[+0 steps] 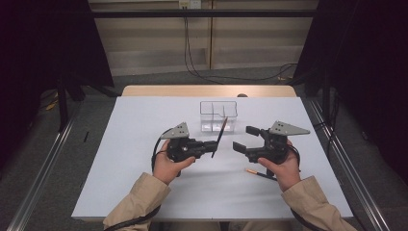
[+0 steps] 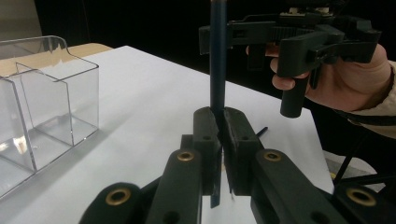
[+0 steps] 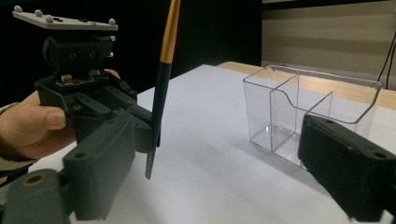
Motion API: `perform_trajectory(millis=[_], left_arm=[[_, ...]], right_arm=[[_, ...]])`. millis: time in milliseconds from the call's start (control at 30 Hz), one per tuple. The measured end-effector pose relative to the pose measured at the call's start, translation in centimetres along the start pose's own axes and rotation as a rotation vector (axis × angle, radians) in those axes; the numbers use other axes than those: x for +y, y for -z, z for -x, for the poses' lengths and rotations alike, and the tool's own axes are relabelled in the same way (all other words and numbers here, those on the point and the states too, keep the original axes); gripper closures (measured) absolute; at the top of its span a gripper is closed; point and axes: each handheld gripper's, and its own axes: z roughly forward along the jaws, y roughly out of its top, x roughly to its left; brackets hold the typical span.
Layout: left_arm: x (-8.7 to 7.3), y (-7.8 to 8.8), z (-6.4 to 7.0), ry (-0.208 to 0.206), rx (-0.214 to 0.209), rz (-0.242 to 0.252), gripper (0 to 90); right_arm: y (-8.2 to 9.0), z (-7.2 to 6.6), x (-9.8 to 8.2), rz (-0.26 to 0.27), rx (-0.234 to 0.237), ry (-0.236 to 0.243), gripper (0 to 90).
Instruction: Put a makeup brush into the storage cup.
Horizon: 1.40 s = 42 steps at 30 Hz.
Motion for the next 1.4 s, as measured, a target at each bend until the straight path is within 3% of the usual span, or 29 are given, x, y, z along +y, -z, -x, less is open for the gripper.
perform_trajectory(millis=[433, 467, 567, 867, 1067, 1400], left_arm=[[-0.4, -0.8, 0.2, -0.007, -0.006, -0.014, 84.5], [-0.4, -0.8, 0.2, -0.008, -0.010, -0.014, 84.5], [-0.5, -0.8, 0.3, -0.006, -0.014, -0.016, 84.5], [-0.7, -1.0, 0.2, -0.008, -0.013, -0.015, 84.5], [-0.6, -1.0, 0.3, -0.010, -0.010, -0.011, 84.5], [-0.7, -1.0, 0.3, -0.008, -0.016, -0.003, 84.5]], right_arm=[[-1.7, -0.7, 0.4, 0.005, 0.051, 0.017, 27.0], [-1.9, -0.8, 0.4, 0.006, 0.063, 0.018, 33.1], [-2.2, -0.9, 0.4, -0.002, 0.069, 0.019, 35.3], [-2.7, -1.0, 0.5, -0.008, 0.065, 0.006, 44.2], [-2.8, -0.9, 0.5, -0.007, 0.069, -0.013, 56.8], [-3.0, -1.1, 0.5, -0.016, 0.109, -0.041, 72.0]])
